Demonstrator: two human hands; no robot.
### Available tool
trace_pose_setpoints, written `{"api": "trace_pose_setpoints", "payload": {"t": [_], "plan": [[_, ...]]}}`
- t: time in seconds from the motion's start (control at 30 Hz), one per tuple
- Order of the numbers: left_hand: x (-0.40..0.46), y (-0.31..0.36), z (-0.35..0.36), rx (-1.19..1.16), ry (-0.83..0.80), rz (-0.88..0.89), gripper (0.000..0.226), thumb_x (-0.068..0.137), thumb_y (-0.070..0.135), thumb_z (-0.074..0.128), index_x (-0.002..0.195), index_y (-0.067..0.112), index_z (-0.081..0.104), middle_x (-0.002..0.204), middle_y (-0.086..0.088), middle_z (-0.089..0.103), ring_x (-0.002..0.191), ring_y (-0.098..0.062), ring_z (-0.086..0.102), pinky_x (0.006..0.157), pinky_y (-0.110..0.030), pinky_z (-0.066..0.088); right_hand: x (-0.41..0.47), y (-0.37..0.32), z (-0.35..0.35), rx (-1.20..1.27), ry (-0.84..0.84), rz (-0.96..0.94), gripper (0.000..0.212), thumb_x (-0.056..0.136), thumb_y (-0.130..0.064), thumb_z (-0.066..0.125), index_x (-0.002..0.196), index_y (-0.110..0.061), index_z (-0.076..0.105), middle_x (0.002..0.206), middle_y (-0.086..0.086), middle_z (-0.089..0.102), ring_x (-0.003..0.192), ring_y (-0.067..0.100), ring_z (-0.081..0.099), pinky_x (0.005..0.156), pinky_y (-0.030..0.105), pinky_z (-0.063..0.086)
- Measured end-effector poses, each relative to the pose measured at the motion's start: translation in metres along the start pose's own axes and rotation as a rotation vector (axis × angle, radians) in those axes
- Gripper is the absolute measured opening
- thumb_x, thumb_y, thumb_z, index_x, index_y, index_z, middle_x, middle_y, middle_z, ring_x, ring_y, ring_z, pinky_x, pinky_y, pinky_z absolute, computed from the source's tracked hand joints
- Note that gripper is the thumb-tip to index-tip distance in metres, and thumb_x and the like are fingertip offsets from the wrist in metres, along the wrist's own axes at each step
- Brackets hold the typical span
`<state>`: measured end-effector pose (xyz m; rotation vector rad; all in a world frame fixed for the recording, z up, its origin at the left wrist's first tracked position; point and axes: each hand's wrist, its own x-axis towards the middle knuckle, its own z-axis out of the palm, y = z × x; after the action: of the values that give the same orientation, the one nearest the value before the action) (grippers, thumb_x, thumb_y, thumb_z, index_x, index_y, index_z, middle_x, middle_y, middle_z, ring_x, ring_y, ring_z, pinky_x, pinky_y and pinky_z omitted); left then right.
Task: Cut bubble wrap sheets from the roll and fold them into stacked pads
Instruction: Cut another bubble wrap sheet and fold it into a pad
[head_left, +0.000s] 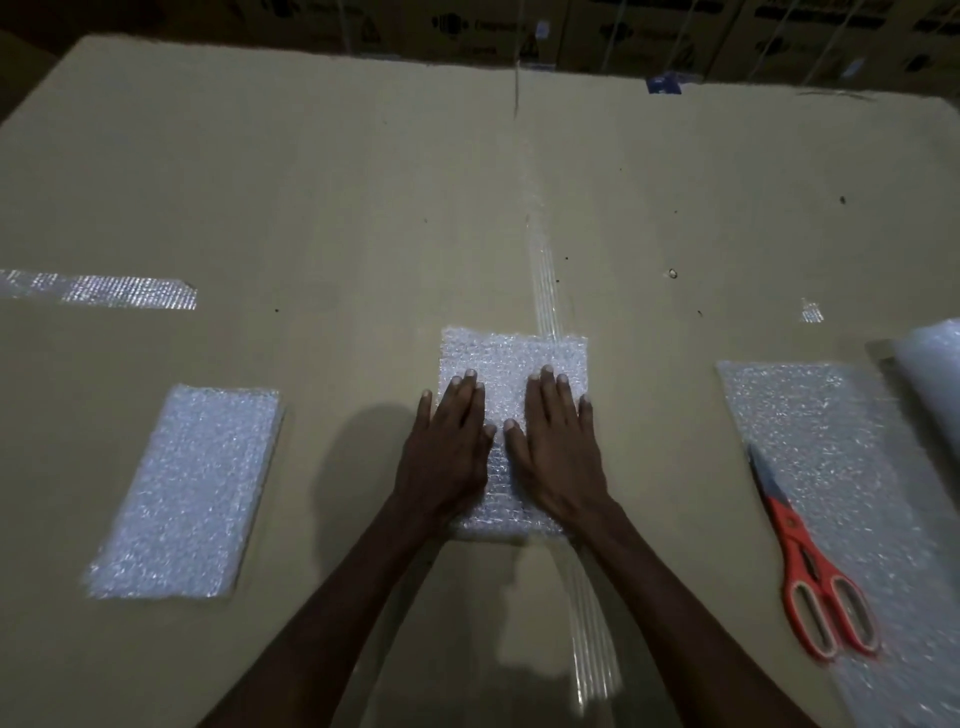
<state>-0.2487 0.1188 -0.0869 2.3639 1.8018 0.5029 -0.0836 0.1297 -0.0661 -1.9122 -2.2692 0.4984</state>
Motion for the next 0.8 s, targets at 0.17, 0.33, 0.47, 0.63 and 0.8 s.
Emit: {"api": "trace_pose_setpoints", "payload": {"t": [0.17, 0.33, 0.47, 0.63, 0.8], "plan": [[-0.003, -0.005, -0.005, 0.07, -0.007, 0.012, 0.06, 0.104, 0.041, 0.025, 0.153, 0.007, 0.036, 0.162, -0.009, 0.03, 0.149, -0.025, 0.028, 0.12, -0.051, 0.01, -0.005, 0.014, -0.002, -0.106, 0.017, -0.08, 0.077, 0.1, -0.062, 0.008, 0.164, -0.02, 0.001, 0.17, 0.002, -0.012, 0.157, 0.017, -0.012, 0.123, 0.049, -0.01], [-0.004, -0.013, -0.009, 0.081, -0.029, 0.007, 0.064, 0.101, 0.048, 0.028, 0.153, 0.011, 0.037, 0.161, -0.007, 0.032, 0.149, -0.027, 0.029, 0.119, -0.057, 0.006, -0.008, 0.023, -0.009, -0.129, -0.02, -0.116, 0.078, 0.099, -0.07, 0.01, 0.164, -0.028, -0.004, 0.17, -0.001, -0.015, 0.155, 0.014, -0.018, 0.122, 0.054, -0.013], [-0.002, -0.013, -0.014, 0.093, -0.068, 0.007, 0.065, 0.101, 0.047, 0.028, 0.15, 0.007, 0.042, 0.157, -0.011, 0.038, 0.146, -0.029, 0.035, 0.115, -0.065, 0.018, -0.01, 0.02, -0.019, -0.06, -0.038, -0.114, 0.08, 0.102, -0.067, 0.016, 0.164, -0.02, -0.002, 0.17, 0.002, -0.014, 0.156, 0.019, -0.015, 0.122, 0.056, -0.014], [-0.025, -0.015, -0.035, -0.017, 0.101, 0.089, 0.053, 0.1, 0.033, 0.034, 0.138, 0.004, 0.056, 0.144, -0.012, 0.055, 0.131, -0.028, 0.055, 0.103, -0.057, 0.044, -0.051, 0.026, -0.044, 0.098, 0.392, -0.374, 0.04, 0.099, -0.035, 0.06, 0.128, -0.007, 0.064, 0.126, 0.009, 0.065, 0.114, 0.027, 0.062, 0.088, 0.038, 0.054], [-0.071, 0.006, -0.048, -0.23, 0.081, 0.211, 0.031, 0.096, 0.039, 0.043, 0.108, 0.025, 0.067, 0.113, 0.007, 0.071, 0.099, -0.016, 0.068, 0.068, -0.03, 0.058, -0.097, 0.037, -0.034, 0.161, 0.307, -0.384, 0.036, 0.091, -0.047, 0.066, 0.111, -0.017, 0.069, 0.101, -0.005, 0.067, 0.089, 0.018, 0.065, 0.067, 0.033, 0.052]]}}
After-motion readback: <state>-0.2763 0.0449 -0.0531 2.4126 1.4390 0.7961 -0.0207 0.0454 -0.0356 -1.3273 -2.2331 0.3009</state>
